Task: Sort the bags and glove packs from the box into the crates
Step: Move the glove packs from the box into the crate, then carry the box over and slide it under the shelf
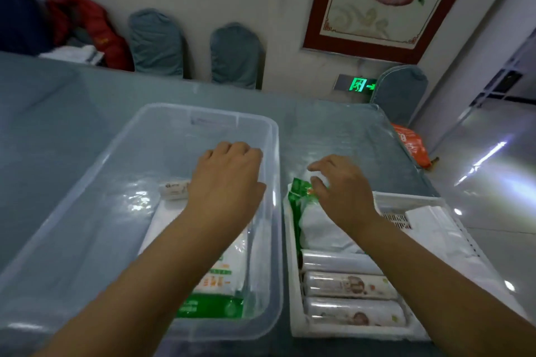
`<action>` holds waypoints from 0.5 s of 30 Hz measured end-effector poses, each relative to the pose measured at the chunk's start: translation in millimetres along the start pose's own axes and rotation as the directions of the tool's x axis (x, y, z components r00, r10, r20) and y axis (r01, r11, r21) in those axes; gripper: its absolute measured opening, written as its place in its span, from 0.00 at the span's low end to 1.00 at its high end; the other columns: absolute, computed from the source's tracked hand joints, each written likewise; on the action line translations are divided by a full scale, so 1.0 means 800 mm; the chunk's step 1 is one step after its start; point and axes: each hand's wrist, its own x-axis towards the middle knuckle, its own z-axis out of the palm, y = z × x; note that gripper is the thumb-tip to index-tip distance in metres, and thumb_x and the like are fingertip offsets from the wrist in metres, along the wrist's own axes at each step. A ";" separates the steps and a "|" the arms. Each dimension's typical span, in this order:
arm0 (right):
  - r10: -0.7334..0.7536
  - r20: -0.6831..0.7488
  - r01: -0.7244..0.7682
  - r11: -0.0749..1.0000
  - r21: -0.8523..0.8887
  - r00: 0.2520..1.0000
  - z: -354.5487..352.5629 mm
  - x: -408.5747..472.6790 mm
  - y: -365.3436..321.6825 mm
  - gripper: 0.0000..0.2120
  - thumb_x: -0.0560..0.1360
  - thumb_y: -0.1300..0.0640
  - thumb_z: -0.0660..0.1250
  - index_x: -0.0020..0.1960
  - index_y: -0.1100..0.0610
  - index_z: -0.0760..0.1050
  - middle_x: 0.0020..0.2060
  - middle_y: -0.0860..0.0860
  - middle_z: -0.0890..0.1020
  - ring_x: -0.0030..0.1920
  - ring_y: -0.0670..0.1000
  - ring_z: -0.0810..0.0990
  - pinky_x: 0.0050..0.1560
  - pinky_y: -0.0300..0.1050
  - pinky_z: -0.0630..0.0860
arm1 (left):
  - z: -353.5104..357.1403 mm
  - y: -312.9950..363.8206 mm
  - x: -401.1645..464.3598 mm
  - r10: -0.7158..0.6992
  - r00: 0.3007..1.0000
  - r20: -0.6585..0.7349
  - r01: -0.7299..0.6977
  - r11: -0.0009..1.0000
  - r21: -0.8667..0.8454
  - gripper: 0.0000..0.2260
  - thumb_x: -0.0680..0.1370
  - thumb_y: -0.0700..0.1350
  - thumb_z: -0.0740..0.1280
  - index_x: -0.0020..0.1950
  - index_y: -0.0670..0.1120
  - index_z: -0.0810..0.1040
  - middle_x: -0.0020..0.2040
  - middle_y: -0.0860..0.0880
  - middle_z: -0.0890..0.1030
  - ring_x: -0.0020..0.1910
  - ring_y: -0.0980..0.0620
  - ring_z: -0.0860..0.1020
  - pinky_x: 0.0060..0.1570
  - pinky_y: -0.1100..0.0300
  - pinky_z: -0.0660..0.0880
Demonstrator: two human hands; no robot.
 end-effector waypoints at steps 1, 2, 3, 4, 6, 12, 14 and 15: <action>0.021 -0.001 -0.021 1.000 -0.002 1.000 0.009 -0.001 -0.025 0.07 0.69 0.65 0.70 0.46 0.59 0.81 0.42 0.56 0.82 0.44 0.58 0.79 0.44 0.49 0.75 | -0.005 -0.023 -0.009 -0.016 1.000 0.006 0.016 1.000 0.007 0.17 0.75 0.51 0.65 0.62 0.49 0.71 0.62 0.48 0.75 0.61 0.46 0.70 0.59 0.53 0.65; 0.045 0.008 -0.045 0.999 -0.006 0.999 0.018 -0.002 -0.048 0.06 0.70 0.63 0.69 0.47 0.58 0.80 0.43 0.55 0.82 0.44 0.58 0.79 0.42 0.47 0.74 | -0.010 -0.047 -0.016 -0.035 0.999 0.015 0.035 0.999 0.021 0.18 0.74 0.51 0.65 0.63 0.49 0.71 0.63 0.48 0.74 0.61 0.46 0.70 0.59 0.52 0.65; 0.079 0.034 -0.079 0.997 -0.007 0.996 0.027 -0.004 -0.069 0.06 0.71 0.60 0.68 0.48 0.57 0.80 0.43 0.54 0.82 0.44 0.57 0.79 0.41 0.46 0.73 | -0.014 -0.071 -0.023 -0.058 0.998 0.028 0.057 0.998 0.032 0.18 0.74 0.51 0.65 0.63 0.49 0.71 0.63 0.48 0.74 0.62 0.45 0.70 0.59 0.52 0.65; 0.123 0.071 -0.123 0.992 -0.009 0.990 0.034 -0.005 -0.086 0.06 0.73 0.57 0.67 0.49 0.56 0.80 0.45 0.53 0.81 0.45 0.56 0.79 0.40 0.45 0.72 | -0.018 -0.095 -0.028 -0.085 0.995 0.042 0.084 0.996 0.041 0.19 0.74 0.50 0.66 0.63 0.49 0.71 0.63 0.47 0.74 0.62 0.44 0.69 0.59 0.51 0.65; 0.212 0.123 -0.206 0.977 -0.060 0.970 0.043 -0.005 -0.111 0.10 0.75 0.51 0.64 0.52 0.55 0.78 0.48 0.53 0.79 0.43 0.55 0.78 0.38 0.43 0.68 | -0.025 -0.143 -0.039 -0.156 0.985 0.074 0.151 0.986 0.069 0.19 0.73 0.49 0.66 0.63 0.48 0.72 0.62 0.45 0.75 0.61 0.43 0.70 0.58 0.51 0.66; 0.368 0.221 -0.307 0.913 -0.268 0.903 0.043 -0.007 -0.134 0.12 0.75 0.53 0.63 0.53 0.60 0.72 0.49 0.57 0.77 0.42 0.58 0.78 0.36 0.44 0.68 | -0.028 -0.237 -0.065 -0.342 0.929 0.143 0.302 0.922 0.240 0.14 0.73 0.41 0.65 0.59 0.42 0.75 0.56 0.41 0.77 0.55 0.40 0.71 0.50 0.50 0.70; 0.394 0.240 -0.323 0.903 -0.284 0.887 0.041 -0.006 -0.138 0.11 0.74 0.53 0.64 0.52 0.60 0.71 0.46 0.58 0.79 0.42 0.59 0.78 0.36 0.45 0.69 | -0.021 -0.248 -0.073 -0.348 0.926 0.147 0.309 0.921 0.236 0.15 0.73 0.36 0.62 0.59 0.41 0.73 0.55 0.41 0.75 0.53 0.39 0.71 0.47 0.49 0.70; 0.398 0.253 -0.321 0.900 -0.294 0.882 0.041 -0.006 -0.141 0.11 0.73 0.54 0.64 0.51 0.60 0.71 0.45 0.58 0.79 0.41 0.59 0.78 0.36 0.45 0.69 | -0.017 -0.250 -0.076 -0.356 0.923 0.148 0.324 0.925 0.199 0.16 0.73 0.34 0.61 0.60 0.42 0.72 0.56 0.40 0.73 0.53 0.39 0.71 0.46 0.49 0.71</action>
